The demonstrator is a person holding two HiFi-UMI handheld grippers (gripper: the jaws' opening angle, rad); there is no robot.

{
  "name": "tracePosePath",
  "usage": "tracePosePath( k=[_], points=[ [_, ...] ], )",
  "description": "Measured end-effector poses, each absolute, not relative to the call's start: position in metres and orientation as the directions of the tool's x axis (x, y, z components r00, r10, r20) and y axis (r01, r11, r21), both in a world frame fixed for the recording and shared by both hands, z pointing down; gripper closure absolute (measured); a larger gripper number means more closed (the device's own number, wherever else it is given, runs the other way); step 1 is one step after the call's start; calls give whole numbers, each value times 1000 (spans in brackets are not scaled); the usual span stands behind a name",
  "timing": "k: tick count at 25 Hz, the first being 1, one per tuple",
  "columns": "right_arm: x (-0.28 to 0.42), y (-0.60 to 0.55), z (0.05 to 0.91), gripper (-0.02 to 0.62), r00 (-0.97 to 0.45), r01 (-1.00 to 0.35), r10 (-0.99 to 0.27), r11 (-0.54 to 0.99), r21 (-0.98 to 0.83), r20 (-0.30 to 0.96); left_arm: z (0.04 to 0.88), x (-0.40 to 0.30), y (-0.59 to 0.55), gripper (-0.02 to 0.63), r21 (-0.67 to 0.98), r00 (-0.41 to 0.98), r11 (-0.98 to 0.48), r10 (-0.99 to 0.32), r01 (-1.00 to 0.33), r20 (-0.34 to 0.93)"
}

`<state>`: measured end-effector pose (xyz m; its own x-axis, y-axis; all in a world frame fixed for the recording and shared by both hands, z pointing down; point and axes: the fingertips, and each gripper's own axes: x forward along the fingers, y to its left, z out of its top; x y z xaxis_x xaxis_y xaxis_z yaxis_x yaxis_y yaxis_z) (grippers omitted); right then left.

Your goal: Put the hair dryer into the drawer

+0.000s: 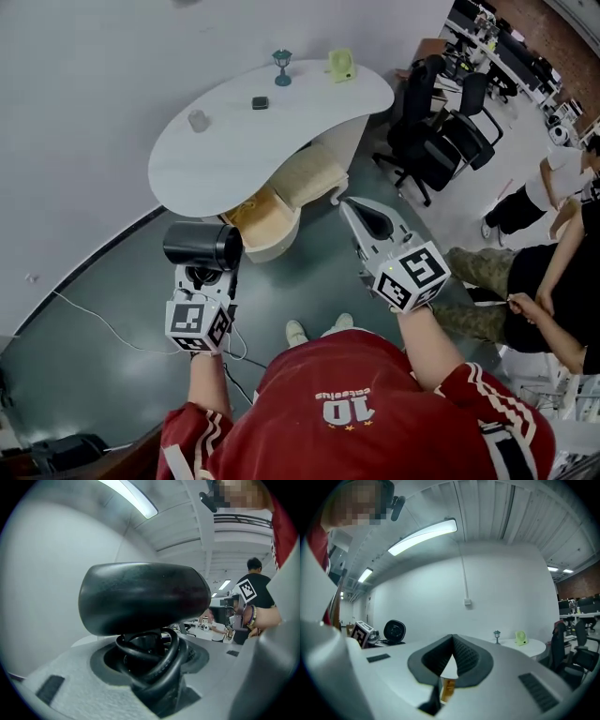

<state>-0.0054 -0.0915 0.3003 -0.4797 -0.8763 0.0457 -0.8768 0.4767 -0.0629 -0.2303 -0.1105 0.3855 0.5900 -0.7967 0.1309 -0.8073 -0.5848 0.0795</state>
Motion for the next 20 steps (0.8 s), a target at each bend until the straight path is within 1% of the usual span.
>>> tracePosePath(
  k=[6,10,17,20],
  points=[
    [-10,-119,322,589,-504,-863,-859,496,-99,84,401,-222,-133,351,82,595,-590,-788,-803,159],
    [-9,-140,329,589,-540,-840,-838,530,-118,81,417,-209,-147,351,87,594,-589,-780,-803,197],
    [-4,-203,348,589,-591,-804,-803,578,-144,75,458,-186,-195,351,92,590,-593,-749,-800,302],
    [0,-228,360,589,-601,-796,-794,586,-152,88,481,-178,-216,351,85,591,-607,-719,-790,365]
  ],
)
